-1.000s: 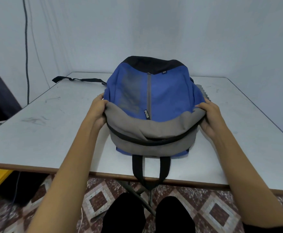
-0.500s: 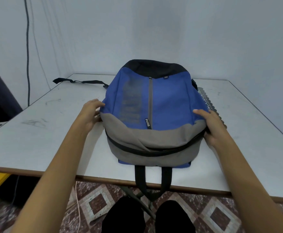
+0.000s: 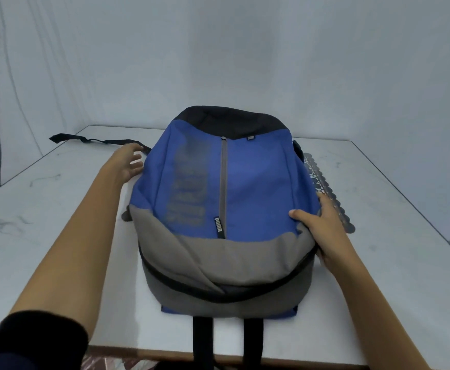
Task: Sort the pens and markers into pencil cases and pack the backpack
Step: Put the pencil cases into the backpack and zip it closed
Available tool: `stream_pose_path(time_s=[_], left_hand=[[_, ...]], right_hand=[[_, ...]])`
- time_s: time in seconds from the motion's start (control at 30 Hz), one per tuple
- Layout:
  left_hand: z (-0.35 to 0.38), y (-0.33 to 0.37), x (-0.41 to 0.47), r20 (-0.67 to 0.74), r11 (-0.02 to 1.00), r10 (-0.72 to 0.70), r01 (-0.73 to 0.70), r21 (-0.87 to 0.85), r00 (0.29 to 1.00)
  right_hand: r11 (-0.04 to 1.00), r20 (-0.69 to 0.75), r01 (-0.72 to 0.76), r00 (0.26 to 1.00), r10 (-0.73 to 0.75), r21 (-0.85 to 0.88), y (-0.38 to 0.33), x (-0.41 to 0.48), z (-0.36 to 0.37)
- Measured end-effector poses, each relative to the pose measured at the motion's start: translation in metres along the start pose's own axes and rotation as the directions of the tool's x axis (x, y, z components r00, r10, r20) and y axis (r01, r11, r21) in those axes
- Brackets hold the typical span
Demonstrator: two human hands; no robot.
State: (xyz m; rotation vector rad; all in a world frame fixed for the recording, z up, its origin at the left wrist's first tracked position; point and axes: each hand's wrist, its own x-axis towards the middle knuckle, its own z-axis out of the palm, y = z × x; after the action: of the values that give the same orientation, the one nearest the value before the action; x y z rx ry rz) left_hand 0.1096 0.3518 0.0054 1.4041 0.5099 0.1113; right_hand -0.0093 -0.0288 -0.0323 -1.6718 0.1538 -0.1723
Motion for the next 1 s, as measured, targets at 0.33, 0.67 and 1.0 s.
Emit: stream_pose_path(time_s=[0.33,0.67,1.0], left_hand=[[0.039,0.013,0.034,0.029,0.975,0.000,-0.006,0.221,1.000],[0.050,0.023,0.044,0.266,0.995,-0.004,-0.022,0.095,0.964],[0.051,0.049,0.047,0.311,0.234,0.580,-0.519,0.822,0.753]], right_hand=[[0.942,0.052,0.157,0.988,-0.148,-0.296,-0.003,-0.004,0.003],[0.909,0.049,0.145,0.989,-0.137,-0.391,-0.006,-0.003,0.008],[0.902,0.051,0.144,0.990,-0.134,-0.407,-0.012,-0.005,0.010]])
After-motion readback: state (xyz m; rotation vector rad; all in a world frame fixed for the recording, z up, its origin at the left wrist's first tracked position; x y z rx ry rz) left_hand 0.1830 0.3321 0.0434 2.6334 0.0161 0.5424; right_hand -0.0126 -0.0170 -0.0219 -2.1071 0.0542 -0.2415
